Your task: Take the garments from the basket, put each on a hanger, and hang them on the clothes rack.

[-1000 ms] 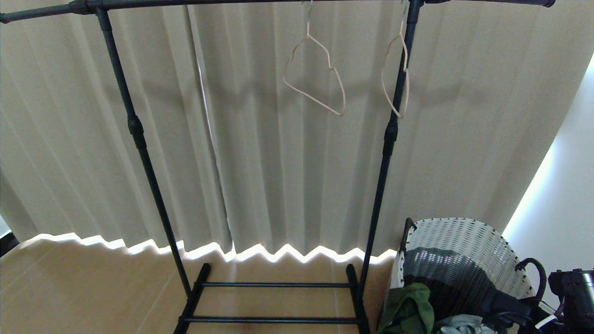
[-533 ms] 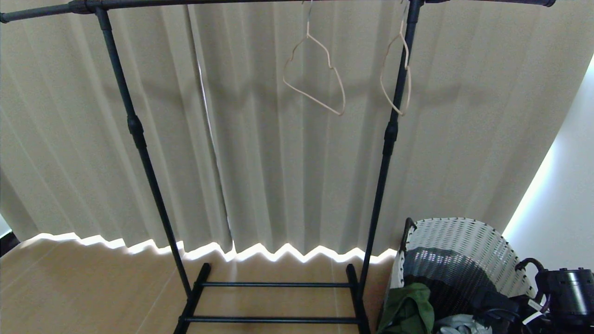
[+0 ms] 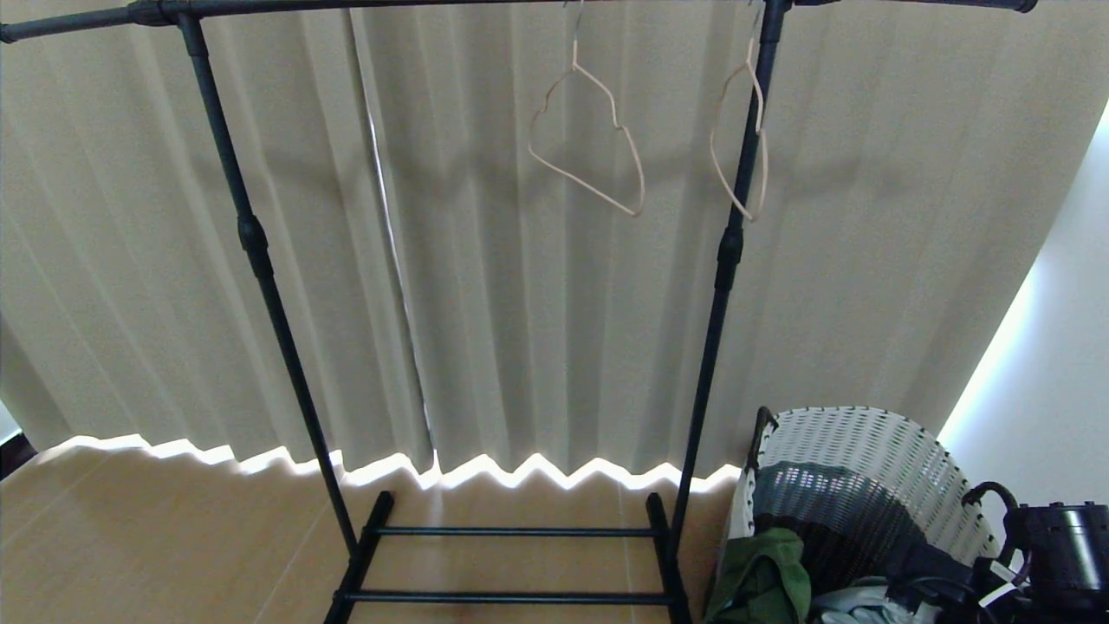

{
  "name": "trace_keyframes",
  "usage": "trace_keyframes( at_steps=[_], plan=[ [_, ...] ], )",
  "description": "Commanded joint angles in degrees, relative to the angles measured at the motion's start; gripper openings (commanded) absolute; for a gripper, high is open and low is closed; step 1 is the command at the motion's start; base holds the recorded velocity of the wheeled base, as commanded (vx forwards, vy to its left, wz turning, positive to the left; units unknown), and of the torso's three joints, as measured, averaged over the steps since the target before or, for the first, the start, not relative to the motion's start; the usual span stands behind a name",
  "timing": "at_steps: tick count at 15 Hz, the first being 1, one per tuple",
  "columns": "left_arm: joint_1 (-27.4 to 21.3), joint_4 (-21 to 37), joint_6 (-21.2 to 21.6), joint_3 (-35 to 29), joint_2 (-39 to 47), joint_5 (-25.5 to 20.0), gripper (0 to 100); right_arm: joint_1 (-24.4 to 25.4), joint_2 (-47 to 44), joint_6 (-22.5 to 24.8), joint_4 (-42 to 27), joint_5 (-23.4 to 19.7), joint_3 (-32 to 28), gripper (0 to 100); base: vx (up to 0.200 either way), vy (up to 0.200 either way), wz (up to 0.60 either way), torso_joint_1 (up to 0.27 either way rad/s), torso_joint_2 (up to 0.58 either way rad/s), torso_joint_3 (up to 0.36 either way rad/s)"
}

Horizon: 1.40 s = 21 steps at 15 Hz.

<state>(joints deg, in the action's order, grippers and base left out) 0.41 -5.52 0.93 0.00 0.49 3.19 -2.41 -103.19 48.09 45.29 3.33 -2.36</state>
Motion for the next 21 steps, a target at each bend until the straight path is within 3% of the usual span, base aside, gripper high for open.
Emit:
trace_keyframes(
  at_steps=[1,4,7,9,10,13,16,21],
  plan=[
    [0.0,0.0,0.0,0.0,0.0,0.0,100,-0.2,3.3,0.0,1.9,0.0,2.1,0,0.000,0.000,0.00,0.000,0.00,0.000],
    [0.0,0.0,0.0,0.0,0.0,-0.1,100,-2.8,13.2,-0.6,4.5,-0.2,2.4,0,0.000,0.000,0.00,0.000,0.00,0.000],
    [0.0,0.0,0.0,0.0,0.0,0.0,100,-8.4,25.6,-5.5,4.9,-0.2,2.0,0,0.000,0.000,0.00,0.000,0.00,0.000],
    [0.0,-0.1,0.0,0.0,0.0,-0.2,100,-11.2,33.6,-10.7,2.6,-0.2,-1.2,0,0.000,0.000,0.00,0.000,0.00,0.000],
    [0.0,0.0,0.0,0.0,0.0,-0.2,100,-11.4,34.0,-11.2,2.3,-0.2,-1.6,0,0.000,0.000,0.00,0.000,0.00,0.000],
    [0.0,0.0,0.0,0.0,0.0,-0.2,100,-13.2,44.9,-24.0,-20.3,-0.3,-15.3,0,0.000,0.000,0.00,0.000,0.00,0.000],
    [0.0,0.0,0.1,0.0,0.0,-0.2,100,-13.2,49.4,-28.8,-31.8,-0.4,-20.2,0,0.000,0.000,0.00,0.000,0.00,0.000],
    [0.0,0.0,0.0,0.0,0.0,-0.2,100,-13.2,52.0,-28.8,-32.4,0.0,-18.9,0,-0.040,0.000,0.00,0.000,0.00,0.000]
  ],
)
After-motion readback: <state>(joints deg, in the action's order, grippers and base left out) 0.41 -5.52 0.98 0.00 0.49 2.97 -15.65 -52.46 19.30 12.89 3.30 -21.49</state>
